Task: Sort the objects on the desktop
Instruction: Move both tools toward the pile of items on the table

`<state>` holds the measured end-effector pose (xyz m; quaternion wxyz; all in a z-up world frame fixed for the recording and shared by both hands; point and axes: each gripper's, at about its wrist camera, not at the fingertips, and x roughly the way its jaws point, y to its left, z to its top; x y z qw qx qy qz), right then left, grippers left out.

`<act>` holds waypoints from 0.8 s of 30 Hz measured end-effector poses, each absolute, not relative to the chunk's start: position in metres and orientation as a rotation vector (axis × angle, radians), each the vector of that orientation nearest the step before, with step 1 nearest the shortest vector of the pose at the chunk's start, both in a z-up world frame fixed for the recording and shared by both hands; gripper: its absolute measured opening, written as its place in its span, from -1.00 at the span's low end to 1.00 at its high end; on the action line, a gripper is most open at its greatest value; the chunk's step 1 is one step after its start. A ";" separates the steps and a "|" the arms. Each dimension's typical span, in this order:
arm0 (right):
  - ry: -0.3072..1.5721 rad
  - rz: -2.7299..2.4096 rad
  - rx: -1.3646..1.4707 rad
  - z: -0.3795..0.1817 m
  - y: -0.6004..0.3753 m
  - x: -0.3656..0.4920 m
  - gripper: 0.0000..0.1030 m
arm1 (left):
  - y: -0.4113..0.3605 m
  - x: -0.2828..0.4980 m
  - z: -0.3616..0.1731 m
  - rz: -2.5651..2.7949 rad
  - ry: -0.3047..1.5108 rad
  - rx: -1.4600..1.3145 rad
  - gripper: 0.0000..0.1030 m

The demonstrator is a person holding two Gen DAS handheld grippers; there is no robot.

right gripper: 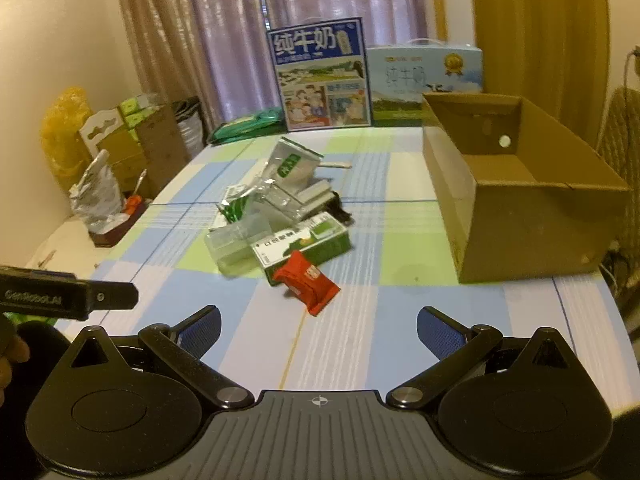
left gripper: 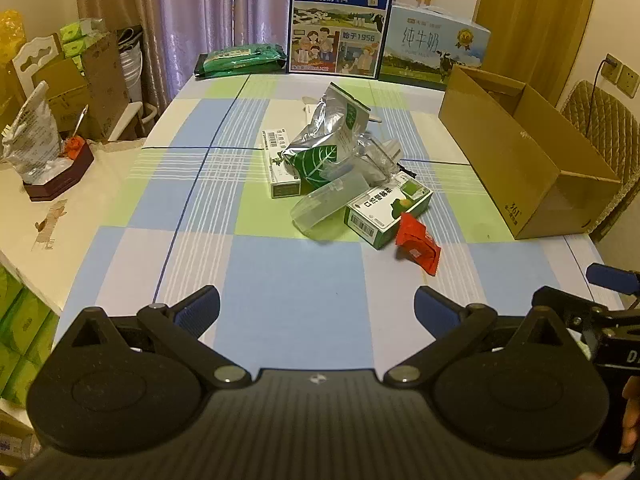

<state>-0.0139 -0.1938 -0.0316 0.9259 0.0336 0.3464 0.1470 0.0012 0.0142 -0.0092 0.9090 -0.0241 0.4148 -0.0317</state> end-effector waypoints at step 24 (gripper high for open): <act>0.776 0.388 -0.043 -0.046 -0.181 0.018 0.97 | 0.018 0.039 -0.014 -0.187 0.835 0.105 0.97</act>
